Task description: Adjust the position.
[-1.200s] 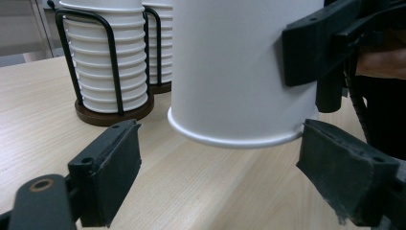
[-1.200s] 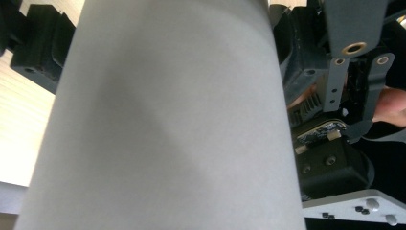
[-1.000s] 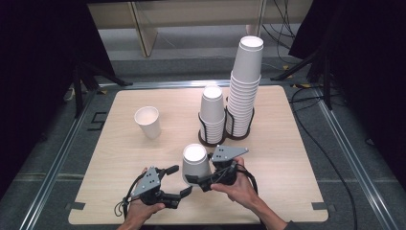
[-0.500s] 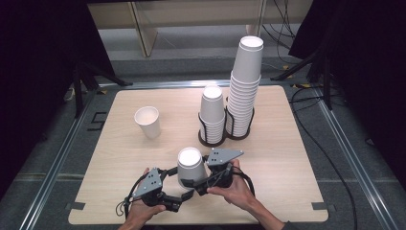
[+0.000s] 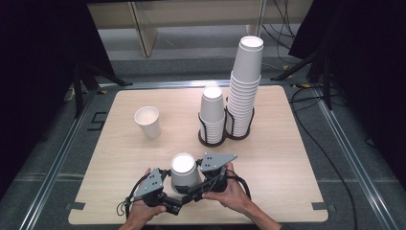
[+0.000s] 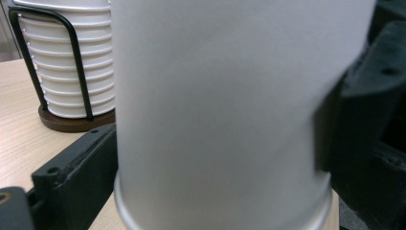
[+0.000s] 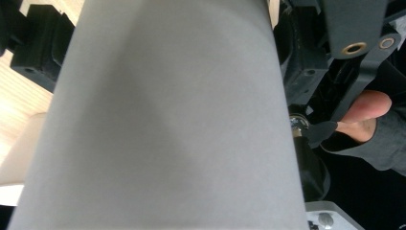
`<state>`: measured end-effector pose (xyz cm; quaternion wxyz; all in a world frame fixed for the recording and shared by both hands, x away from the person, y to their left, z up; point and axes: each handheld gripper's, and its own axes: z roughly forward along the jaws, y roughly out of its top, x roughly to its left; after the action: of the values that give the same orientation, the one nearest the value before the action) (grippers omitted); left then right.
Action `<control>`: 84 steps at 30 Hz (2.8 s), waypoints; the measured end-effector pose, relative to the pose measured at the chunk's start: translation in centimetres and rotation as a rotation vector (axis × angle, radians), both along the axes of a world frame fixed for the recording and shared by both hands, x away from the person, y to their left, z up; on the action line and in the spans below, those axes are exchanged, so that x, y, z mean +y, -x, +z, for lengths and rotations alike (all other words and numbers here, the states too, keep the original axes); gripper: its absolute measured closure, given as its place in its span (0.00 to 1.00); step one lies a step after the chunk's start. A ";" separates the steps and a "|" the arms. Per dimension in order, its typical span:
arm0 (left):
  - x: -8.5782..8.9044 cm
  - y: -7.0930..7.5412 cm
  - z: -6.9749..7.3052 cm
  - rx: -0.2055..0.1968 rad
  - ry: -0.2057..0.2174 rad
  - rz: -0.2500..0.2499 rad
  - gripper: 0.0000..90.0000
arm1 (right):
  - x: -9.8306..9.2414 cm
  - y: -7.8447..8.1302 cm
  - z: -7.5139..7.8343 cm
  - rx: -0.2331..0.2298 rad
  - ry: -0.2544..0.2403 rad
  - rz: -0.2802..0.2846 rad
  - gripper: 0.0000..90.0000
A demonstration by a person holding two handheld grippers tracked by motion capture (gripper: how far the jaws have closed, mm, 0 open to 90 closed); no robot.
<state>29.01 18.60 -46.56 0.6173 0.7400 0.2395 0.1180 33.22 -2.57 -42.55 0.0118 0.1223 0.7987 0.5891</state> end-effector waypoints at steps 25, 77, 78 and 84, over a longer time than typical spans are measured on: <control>0.0 0.1 0.2 -0.018 -0.036 -0.023 0.12 | 0.0 -0.1 -0.1 0.044 0.000 0.013 0.16; -0.6 0.3 -0.2 -0.086 -0.232 -0.075 0.05 | -2.3 -0.6 3.3 0.150 0.142 0.037 0.27; -0.6 0.4 -0.1 -0.087 -0.210 -0.069 0.05 | -2.4 -0.7 3.4 0.157 0.127 0.036 0.27; -0.3 0.5 0.3 -0.094 -0.128 -0.050 0.05 | -2.7 -0.9 3.6 0.182 0.043 0.028 0.28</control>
<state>28.53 18.28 -46.25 0.5819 0.7775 0.1835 0.1522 34.14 -5.27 -38.98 -0.0664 0.1638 0.8107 0.5582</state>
